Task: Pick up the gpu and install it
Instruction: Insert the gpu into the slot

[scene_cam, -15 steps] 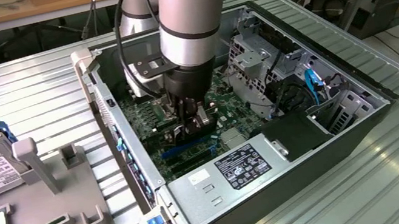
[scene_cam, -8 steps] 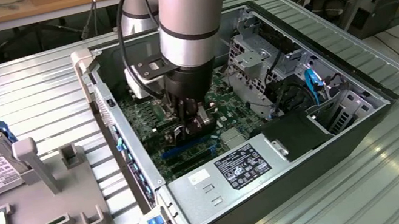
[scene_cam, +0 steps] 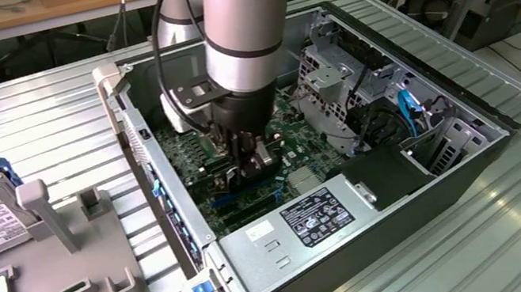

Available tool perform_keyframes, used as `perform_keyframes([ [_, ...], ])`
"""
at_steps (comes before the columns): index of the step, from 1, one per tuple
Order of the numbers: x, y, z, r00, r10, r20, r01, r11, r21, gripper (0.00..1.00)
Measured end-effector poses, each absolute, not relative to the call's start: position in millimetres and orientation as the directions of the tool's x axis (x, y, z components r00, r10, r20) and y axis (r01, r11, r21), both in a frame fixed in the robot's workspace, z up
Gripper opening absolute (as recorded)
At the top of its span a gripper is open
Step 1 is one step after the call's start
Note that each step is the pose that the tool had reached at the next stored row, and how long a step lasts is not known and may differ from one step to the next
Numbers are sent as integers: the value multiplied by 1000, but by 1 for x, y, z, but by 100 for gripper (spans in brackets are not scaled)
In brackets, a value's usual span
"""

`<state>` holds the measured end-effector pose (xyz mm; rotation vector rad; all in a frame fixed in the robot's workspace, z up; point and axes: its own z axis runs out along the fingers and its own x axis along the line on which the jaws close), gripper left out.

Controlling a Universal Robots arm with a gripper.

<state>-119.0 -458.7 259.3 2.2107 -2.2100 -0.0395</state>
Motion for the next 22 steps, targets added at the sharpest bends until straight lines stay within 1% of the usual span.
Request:
perform_keyframes([
  [5,-119,-454,259,0,-1000,-8,-1000,0,28,26],
  [22,-120,-454,250,0,-1000,-10,-1000,0,28,26],
])
